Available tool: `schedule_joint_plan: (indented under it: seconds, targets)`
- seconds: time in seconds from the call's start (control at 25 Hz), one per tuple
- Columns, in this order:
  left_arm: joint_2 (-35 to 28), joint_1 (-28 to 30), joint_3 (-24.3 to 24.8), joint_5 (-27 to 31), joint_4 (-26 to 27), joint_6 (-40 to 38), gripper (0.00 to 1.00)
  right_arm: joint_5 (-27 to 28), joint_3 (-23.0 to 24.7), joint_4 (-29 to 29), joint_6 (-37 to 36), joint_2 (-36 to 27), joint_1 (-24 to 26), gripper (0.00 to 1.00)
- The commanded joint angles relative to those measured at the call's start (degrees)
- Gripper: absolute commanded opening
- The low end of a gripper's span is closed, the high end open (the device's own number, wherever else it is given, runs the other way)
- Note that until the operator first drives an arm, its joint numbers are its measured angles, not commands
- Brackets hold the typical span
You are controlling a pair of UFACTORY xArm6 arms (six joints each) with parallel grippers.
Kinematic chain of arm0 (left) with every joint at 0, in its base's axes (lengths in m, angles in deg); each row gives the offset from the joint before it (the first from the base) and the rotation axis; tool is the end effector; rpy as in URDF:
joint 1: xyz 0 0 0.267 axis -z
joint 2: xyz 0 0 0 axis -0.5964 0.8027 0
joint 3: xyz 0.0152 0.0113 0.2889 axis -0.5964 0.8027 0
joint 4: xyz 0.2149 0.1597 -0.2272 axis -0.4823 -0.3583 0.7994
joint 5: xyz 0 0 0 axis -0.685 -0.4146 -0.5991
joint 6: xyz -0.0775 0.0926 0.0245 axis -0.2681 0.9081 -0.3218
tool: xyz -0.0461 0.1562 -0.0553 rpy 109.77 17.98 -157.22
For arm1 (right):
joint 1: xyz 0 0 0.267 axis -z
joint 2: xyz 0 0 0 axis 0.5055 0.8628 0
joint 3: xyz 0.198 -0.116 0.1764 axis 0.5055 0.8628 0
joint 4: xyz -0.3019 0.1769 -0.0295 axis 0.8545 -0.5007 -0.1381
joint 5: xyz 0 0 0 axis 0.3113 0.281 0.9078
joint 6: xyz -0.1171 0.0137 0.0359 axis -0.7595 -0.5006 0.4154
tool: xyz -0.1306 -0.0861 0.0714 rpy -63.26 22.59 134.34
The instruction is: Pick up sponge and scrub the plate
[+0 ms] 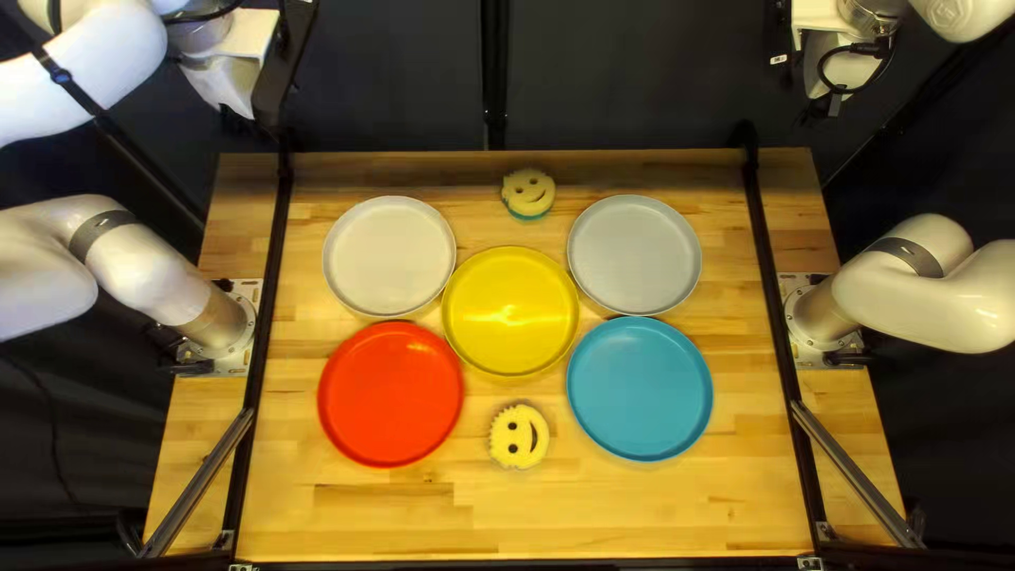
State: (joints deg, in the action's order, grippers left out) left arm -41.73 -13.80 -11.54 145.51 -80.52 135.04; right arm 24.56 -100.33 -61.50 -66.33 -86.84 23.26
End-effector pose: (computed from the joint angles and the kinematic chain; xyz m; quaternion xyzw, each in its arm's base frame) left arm 0.1932 0.1977 0.3186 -0.9887 0.1260 -0.0737 0.0332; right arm 0.1384 -0.2264 0.3133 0.9962 -0.0740 -0.0225 0.0398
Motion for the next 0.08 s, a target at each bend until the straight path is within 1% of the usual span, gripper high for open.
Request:
schedule_joint_plan:
  seconds: [0.04, 0.08]
  targets:
    - [0.0, 0.0, 0.0, 0.0, 0.0, 0.0, 1.0, 0.0, 0.0, 0.0, 0.0, 0.0, 0.0, 1.0]
    - [0.0, 0.0, 0.0, 0.0, 0.0, 0.0, 1.0, 0.0, 0.0, 0.0, 0.0, 0.0, 0.0, 1.0]
